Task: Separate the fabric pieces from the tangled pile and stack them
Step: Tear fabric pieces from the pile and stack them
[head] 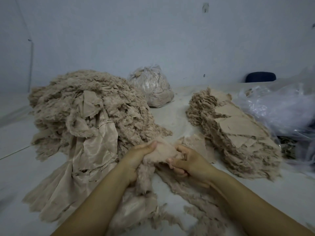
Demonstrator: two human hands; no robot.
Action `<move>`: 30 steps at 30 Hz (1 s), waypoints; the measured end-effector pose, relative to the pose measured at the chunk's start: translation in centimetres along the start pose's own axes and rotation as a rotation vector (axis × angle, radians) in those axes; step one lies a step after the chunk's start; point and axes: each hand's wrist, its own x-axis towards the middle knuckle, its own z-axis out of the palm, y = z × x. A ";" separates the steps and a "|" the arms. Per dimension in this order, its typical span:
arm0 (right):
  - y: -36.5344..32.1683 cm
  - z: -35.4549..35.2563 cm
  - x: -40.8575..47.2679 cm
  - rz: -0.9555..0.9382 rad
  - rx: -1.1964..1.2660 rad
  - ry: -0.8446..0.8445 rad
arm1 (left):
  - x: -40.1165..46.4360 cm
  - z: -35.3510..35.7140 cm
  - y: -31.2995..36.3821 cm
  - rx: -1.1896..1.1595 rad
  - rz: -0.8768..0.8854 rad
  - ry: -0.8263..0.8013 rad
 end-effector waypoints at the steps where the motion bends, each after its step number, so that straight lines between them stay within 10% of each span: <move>1: 0.3 -0.4 -0.2 0.009 -0.033 -0.009 | 0.2 -0.1 0.2 -0.039 0.061 0.071; 15: -0.7 -1.5 -1.9 0.150 -0.503 -0.184 | 0.8 -0.9 -0.6 0.163 0.318 0.243; 20: 0.2 0.6 0.2 0.043 -0.177 0.258 | 0.6 0.8 -1.8 0.129 0.258 0.026; 30: 1.3 1.5 0.7 0.030 0.005 0.215 | 0.4 0.6 -2.3 0.259 0.315 0.149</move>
